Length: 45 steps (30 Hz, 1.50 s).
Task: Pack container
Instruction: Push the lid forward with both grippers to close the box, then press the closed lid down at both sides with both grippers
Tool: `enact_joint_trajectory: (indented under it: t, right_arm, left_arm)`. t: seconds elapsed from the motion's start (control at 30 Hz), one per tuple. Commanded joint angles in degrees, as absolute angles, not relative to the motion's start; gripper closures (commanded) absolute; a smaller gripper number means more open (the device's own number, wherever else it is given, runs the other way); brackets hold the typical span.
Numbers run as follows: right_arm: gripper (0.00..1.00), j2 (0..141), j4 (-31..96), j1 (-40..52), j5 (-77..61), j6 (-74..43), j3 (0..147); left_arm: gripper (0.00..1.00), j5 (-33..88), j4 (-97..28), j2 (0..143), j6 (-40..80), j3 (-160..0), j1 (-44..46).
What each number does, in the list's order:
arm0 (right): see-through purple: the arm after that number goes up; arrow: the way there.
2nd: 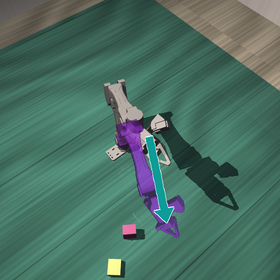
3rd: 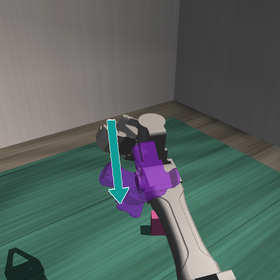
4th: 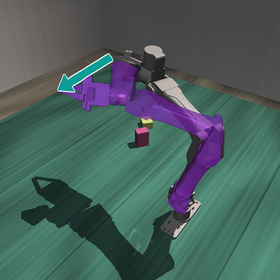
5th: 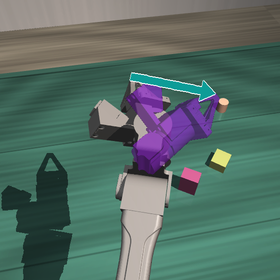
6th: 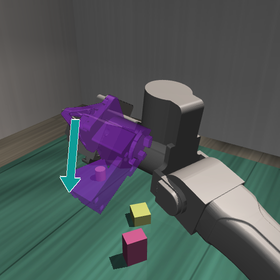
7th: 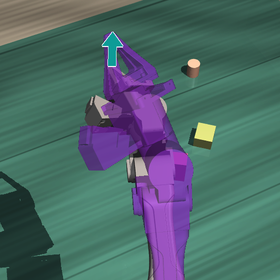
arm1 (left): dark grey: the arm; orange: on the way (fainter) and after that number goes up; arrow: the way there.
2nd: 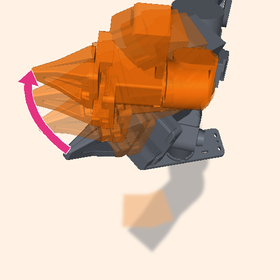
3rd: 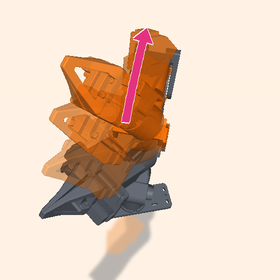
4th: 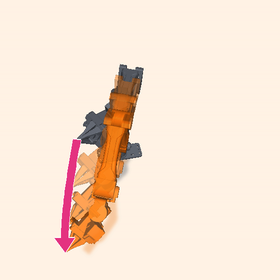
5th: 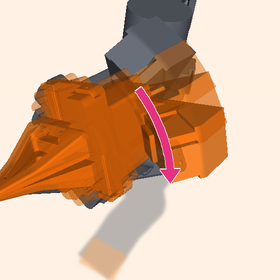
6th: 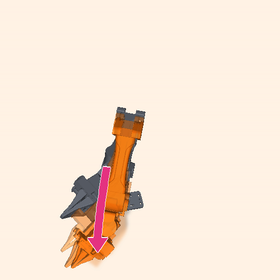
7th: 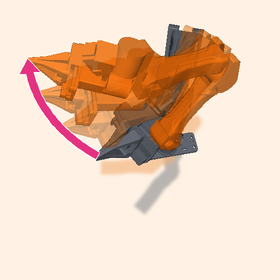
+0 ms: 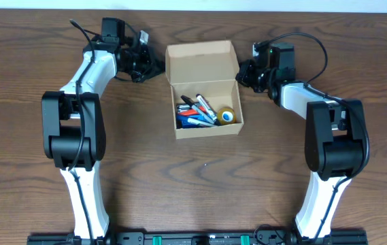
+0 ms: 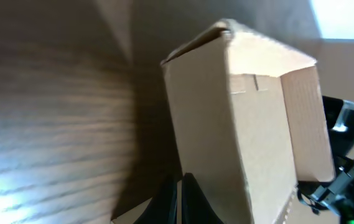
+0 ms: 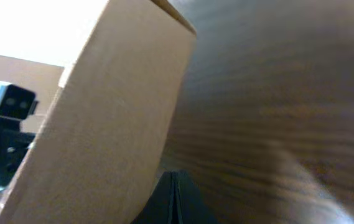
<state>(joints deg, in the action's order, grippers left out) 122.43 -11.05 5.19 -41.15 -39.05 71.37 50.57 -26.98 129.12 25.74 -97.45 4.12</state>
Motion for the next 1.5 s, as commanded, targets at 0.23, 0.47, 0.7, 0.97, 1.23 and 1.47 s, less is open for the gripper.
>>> enact_joint_trajectory:
  t: [0.23,0.47,0.7,0.97,1.23,1.47]
  right_arm:
    - [0.98,122.91,-16.75,1.39,-54.76,-38.7,71.2]
    - [0.99,122.89,-19.05,0.38,-59.9,-38.02,71.2]
    - [0.98,121.84,-21.87,0.4,-63.59,-37.82,71.57]
    - [0.98,116.68,-20.8,0.4,-64.18,-36.03,71.57]
    - [0.98,110.08,-5.48,0.86,-62.65,-24.6,71.57]
    - [0.98,105.1,12.23,2.22,-55.02,-12.64,71.57]
  left_arm:
    - [0.94,58.81,-21.89,129.1,25.76,-98.54,4.03]
    - [0.94,60.03,-19.05,125.82,23.99,-98.54,4.03]
    - [0.94,60.01,-19.03,120.6,18.63,-98.54,4.05]
    - [0.94,60.07,-20.69,116.53,15.22,-98.54,4.05]
    - [0.95,59.94,-31.68,114.24,6.0,-98.54,4.14]
    - [0.94,57.08,-44.77,112.77,-3.01,-98.52,4.21]
